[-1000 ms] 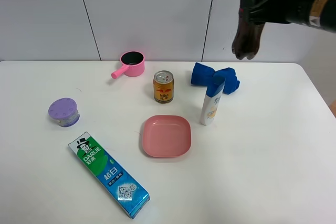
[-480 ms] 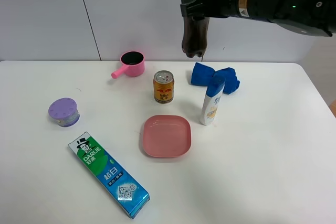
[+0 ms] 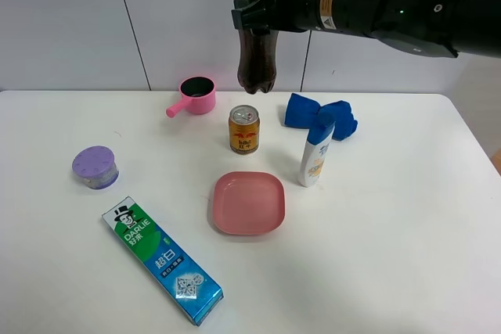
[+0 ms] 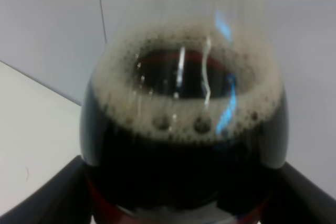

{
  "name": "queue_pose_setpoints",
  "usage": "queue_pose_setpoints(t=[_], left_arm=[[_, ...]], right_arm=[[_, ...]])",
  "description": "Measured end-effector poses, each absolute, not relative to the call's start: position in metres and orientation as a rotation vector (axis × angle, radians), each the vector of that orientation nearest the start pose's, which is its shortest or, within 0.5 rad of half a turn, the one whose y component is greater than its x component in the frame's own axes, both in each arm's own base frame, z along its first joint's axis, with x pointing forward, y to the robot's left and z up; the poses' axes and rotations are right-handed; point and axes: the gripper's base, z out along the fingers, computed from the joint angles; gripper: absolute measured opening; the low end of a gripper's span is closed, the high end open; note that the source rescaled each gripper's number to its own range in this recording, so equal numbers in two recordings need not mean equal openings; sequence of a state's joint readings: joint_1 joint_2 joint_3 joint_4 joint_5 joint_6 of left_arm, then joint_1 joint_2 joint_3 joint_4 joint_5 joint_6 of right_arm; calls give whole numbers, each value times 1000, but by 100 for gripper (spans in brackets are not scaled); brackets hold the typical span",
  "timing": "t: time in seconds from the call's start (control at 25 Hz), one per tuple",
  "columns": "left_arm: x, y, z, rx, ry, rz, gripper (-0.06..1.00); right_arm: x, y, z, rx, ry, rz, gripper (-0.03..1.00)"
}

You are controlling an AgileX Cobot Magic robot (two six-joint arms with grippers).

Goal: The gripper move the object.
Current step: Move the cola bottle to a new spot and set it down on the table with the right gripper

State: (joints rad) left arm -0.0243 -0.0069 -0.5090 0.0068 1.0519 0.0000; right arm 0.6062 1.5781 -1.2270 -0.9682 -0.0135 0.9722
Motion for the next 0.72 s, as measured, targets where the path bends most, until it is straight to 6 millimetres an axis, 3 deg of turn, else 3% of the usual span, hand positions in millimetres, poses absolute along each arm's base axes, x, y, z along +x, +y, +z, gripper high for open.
queue_pose_setpoints(t=[0.32, 0.72], left_arm=[[-7, 1, 280, 24, 2019, -7, 100], [-7, 1, 280, 24, 2019, -7, 100]], right_arm=[[303, 223, 338, -587, 1750, 459, 0], [284, 255, 346, -706, 1600, 545, 0]])
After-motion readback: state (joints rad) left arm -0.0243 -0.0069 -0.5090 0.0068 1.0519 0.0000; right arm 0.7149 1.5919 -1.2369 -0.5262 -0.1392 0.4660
